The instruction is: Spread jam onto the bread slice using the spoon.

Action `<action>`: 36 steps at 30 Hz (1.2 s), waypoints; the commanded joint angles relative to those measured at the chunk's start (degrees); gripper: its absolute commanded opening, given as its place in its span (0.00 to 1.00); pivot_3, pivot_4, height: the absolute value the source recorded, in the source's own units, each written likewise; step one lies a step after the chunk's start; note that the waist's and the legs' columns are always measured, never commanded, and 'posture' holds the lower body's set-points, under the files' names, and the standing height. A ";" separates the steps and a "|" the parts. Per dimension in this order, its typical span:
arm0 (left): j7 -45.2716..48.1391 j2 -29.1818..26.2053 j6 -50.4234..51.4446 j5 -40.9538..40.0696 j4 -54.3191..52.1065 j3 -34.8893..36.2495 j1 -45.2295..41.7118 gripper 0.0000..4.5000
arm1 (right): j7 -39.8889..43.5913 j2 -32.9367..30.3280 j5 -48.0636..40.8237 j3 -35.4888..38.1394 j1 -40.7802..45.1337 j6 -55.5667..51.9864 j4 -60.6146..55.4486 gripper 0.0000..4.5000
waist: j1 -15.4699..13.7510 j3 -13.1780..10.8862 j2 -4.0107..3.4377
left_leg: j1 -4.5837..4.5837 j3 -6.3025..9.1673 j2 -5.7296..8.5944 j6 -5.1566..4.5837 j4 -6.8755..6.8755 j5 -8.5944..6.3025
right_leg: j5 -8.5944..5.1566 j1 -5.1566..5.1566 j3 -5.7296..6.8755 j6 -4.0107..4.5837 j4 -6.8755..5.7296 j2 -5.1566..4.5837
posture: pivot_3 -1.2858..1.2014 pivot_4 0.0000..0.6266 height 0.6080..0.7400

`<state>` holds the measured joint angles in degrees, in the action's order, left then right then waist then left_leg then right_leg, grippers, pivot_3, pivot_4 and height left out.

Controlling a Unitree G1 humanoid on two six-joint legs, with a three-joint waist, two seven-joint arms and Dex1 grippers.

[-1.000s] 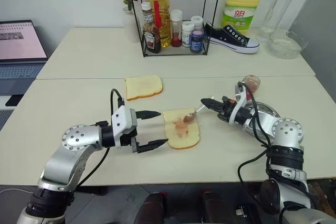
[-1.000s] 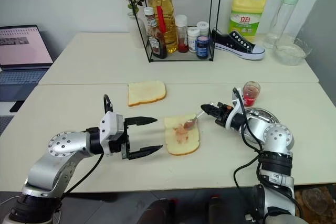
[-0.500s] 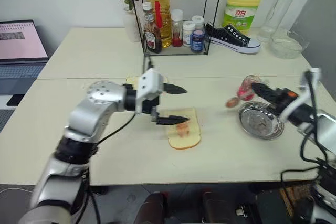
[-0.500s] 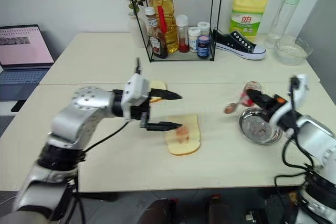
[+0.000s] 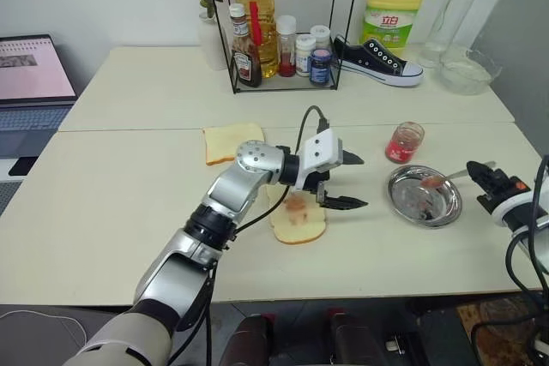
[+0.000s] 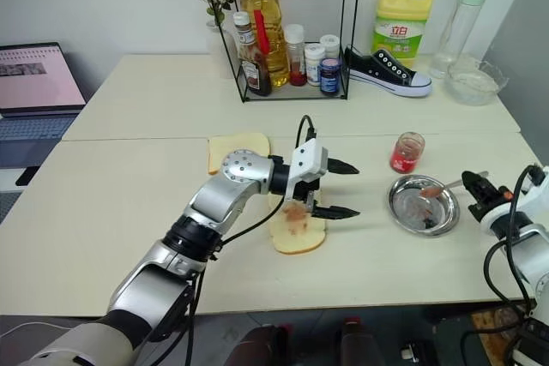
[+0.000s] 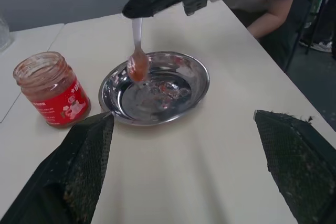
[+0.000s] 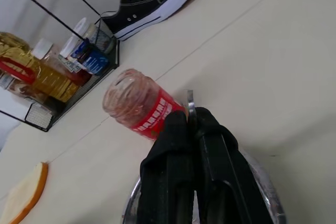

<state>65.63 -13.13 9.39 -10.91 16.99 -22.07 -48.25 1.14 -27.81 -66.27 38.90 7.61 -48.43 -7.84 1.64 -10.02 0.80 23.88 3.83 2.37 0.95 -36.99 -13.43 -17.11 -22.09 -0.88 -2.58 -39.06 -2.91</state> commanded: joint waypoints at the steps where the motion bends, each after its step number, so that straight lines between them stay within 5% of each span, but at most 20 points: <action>1: 0.14 1.16 -1.93 0.37 0.48 1.04 -1.85 0.98 | 2.30 0.08 0.59 0.36 -0.79 1.69 0.79 0.01 | 0.03 0.00 -0.01 | 0.00 0.00 0.00 0.00 0.00 0.00 | 0.00 0.00 -0.01 0.00 -0.01 0.00 | 0.52 0.24 1.00; 6: 0.57 1.03 -2.38 0.42 0.03 1.33 -1.20 0.98 | 3.08 0.11 0.95 0.86 -2.38 1.60 2.81 0.01 | 0.04 0.01 -0.02 | -0.01 0.03 -0.01 0.00 0.00 0.00 | 0.00 0.00 0.01 0.00 -0.01 0.01 | 0.52 0.24 1.00; 9: 0.58 0.61 -2.30 0.30 -0.67 1.53 -0.51 0.98 | 2.52 0.42 0.23 1.94 -2.16 2.10 4.34 0.16 | 0.00 0.02 -0.02 | -0.01 0.03 0.00 0.00 -0.01 0.00 | 0.00 0.03 0.01 0.00 -0.01 0.00 | 0.52 0.24 1.00; 20: -0.84 -1.55 -2.40 0.32 -3.05 2.87 2.78 0.98 | -0.29 -1.13 -3.88 7.27 -2.36 1.24 4.43 1.00 | 0.01 0.06 -0.10 | -0.02 0.03 0.00 0.00 -0.01 0.00 | 0.00 0.02 0.00 0.00 -0.01 -0.01 | 0.52 0.24 1.00; 27: 1.33 -6.89 -0.56 -1.29 -3.26 6.26 2.76 0.98 | 5.69 -15.50 0.04 7.41 -8.81 -3.56 -0.82 1.00 | 0.12 0.06 -0.20 | -0.03 -0.03 0.03 -0.01 -0.01 0.00 | 0.00 0.02 -0.02 0.00 -0.01 -0.02 | 0.52 0.24 1.00; 31: 7.53 -19.08 5.04 -4.04 -3.01 12.44 1.36 0.98 | 33.80 -37.72 13.88 3.93 -22.80 0.62 -12.79 1.00 | 0.67 -0.02 -0.54 | -0.02 -0.02 0.06 -0.02 0.00 0.00 | -0.04 0.01 0.00 -0.07 -0.03 0.01 | 0.52 0.24 1.00; 36: 11.17 -29.77 8.24 -4.96 -4.75 15.87 4.75 0.98 | 45.30 -43.12 9.71 4.50 -20.60 -1.26 -18.99 1.00 | 1.20 0.08 0.11 | -0.20 0.12 -0.54 -0.03 -0.01 -0.04 | -0.04 0.24 0.13 -0.06 0.14 0.63 | 0.52 0.24 1.00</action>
<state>75.58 -41.09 16.50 -15.19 14.03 -7.97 -44.61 43.24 -69.62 -54.76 42.42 -13.58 -48.73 -24.63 2.84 -9.95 0.91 23.63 3.97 1.86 0.92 -37.00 -13.48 -17.16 -21.79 -0.76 -2.63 -38.91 -2.32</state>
